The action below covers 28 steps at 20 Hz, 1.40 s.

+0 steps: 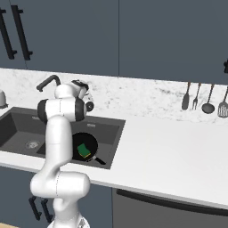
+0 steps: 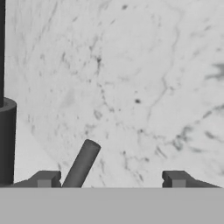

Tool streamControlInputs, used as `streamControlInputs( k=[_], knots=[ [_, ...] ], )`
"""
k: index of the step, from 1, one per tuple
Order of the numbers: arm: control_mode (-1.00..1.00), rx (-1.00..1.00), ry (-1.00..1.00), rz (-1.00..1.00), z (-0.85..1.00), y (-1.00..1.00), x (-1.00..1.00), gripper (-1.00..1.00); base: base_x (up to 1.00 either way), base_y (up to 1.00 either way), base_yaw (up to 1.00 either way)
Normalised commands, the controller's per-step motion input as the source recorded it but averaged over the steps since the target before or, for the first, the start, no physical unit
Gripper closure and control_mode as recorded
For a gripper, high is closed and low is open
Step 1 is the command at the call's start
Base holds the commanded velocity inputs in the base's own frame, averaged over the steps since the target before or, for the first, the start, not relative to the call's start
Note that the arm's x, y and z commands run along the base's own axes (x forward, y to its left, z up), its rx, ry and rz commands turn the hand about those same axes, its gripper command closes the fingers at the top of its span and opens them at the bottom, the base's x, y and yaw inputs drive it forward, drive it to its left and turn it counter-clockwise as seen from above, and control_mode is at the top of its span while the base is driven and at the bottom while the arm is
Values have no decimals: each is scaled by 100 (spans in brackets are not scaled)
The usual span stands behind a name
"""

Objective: Pick the pan and sponge and place them into the sink. Then turn on the water.

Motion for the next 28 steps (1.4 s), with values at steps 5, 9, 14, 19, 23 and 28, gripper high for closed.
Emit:
streamControlInputs(
  k=[5,9,14,19,23,28],
  knots=[
    [-100,0,0,0,-13,5,-3,100,0,0,0],
    [-100,0,0,0,-18,5,-10,100,0,0,0],
    [-100,0,0,-2,-13,-5,0,100,0,0,0],
    [-100,0,0,-4,-2,-40,1,100,0,0,0],
    [-100,0,0,-4,-2,-61,-3,100,0,0,0],
    [-100,0,0,-5,-6,-72,-10,100,0,0,0]
  ],
)
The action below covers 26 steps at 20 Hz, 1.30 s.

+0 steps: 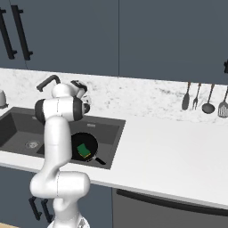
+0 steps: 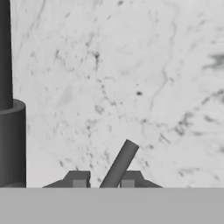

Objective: Pick the pan and sponge and place them into the sink. Then turn on the water.

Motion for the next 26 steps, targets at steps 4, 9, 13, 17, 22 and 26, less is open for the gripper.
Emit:
streamControlInputs(
  k=[4,9,13,17,22,26],
  knots=[
    [-100,0,0,-4,-20,-86,-12,100,0,0,0],
    [-100,0,0,-4,-9,-91,0,100,0,0,0],
    [-100,0,0,-4,-19,-99,-14,100,0,0,0],
    [-100,0,0,-3,-20,-100,-19,100,0,0,0],
    [-100,0,0,-3,-18,-99,-28,100,0,0,0],
    [-100,0,0,-2,-16,-87,-32,100,0,0,0]
  ],
)
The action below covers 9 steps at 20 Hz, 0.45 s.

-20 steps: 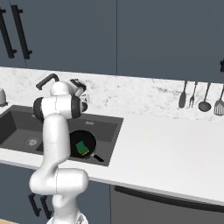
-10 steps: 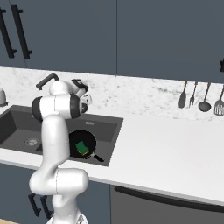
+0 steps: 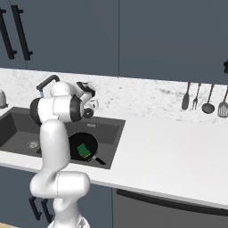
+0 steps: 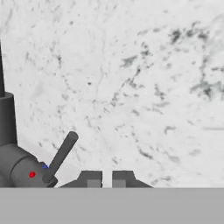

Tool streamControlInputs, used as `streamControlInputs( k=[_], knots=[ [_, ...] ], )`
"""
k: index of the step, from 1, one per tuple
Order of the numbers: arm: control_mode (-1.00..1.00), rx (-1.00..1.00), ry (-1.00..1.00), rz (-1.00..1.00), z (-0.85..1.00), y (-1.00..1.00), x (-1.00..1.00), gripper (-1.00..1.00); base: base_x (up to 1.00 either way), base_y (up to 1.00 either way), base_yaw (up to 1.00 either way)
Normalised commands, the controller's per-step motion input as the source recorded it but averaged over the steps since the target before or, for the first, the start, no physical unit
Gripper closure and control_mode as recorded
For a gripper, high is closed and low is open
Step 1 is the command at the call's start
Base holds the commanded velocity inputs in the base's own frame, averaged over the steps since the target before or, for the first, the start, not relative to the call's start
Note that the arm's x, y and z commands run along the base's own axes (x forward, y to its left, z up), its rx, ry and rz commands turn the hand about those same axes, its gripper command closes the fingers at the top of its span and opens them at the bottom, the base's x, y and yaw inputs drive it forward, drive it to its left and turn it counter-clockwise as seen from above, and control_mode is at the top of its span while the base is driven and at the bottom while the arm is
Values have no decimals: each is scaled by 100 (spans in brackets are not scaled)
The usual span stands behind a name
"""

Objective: Pick the pan and sponge and place them into the sink. Then turn on the water.

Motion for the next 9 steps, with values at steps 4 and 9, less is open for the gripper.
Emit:
streamControlInputs(
  k=[4,9],
  knots=[
    [-100,0,0,-1,2,-52,-18,100,0,0,0],
    [-100,-1,0,0,37,-1,-26,100,0,0,0]
  ],
)
